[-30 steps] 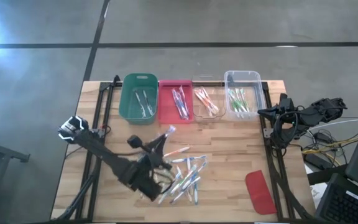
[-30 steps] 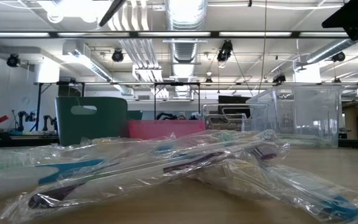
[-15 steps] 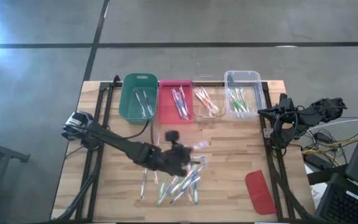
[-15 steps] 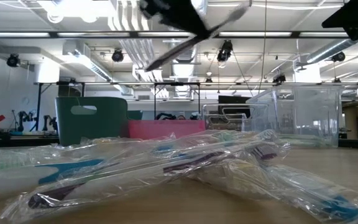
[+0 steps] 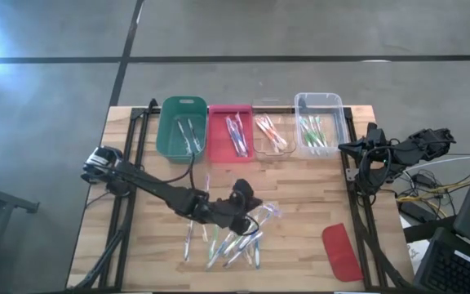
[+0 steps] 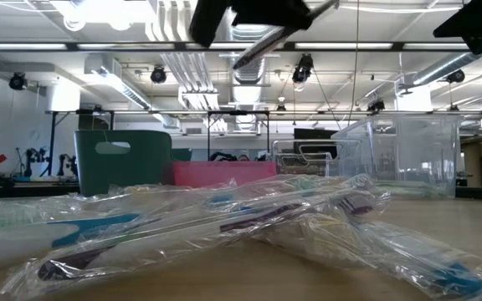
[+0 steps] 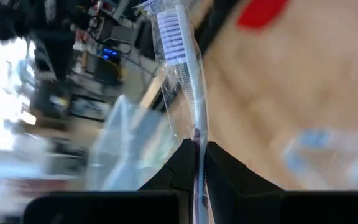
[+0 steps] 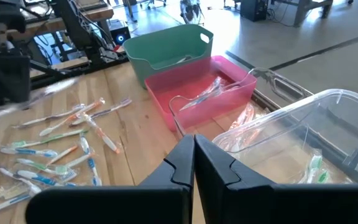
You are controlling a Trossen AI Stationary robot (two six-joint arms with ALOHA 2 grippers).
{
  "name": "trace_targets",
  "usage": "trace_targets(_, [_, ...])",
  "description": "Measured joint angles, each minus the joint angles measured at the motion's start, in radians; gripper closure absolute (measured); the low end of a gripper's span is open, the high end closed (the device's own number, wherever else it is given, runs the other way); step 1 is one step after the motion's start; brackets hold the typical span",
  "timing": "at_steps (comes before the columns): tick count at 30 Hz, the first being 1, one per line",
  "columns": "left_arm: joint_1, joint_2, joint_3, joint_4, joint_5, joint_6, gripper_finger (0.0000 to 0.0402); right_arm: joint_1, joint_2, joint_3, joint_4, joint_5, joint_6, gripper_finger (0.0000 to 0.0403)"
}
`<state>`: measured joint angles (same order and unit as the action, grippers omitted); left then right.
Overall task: Pick & Place Toothbrushes
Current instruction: Put the violet toothbrush into the green bin
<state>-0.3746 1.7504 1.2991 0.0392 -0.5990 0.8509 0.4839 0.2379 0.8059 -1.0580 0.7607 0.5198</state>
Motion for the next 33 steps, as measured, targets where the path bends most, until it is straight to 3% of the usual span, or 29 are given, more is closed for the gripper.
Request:
trace_targets(4, [-0.002, 0.000, 0.000, -0.056, -0.162, 0.286, 0.0376, 0.000, 0.000, 0.000, 0.000, 0.000, 0.000, 0.0394])
trace_targets(6, [-0.001, 0.000, 0.000, -0.069, -0.225, 0.291, 0.0376, 0.000, 0.000, 0.000, 0.000, 0.000, 0.000, 0.0394])
trace_targets(11, [-0.002, 0.000, 0.000, -0.187, -0.229, 0.374, 0.0376, 0.000, 0.000, 0.000, 0.000, 0.000, 0.000, 0.0394])
trace_targets(20, [0.029, -0.087, 0.000, -0.612, -0.231, 0.241, 0.0376, 0.000, 0.000, 0.000, 0.000, 0.000, 0.000, 0.0394])
trace_targets(26, [0.056, -0.189, 0.000, -0.847, -0.209, 0.174, 0.0376, 0.000, 0.000, 0.000, 0.000, 0.000, 0.000, 0.0394])
trace_targets(33, [0.137, -0.340, -0.032, -0.906, 0.009, 0.155, 0.0376, 0.000, 0.000, 0.000, 0.000, 0.000, 0.000, 0.0394])
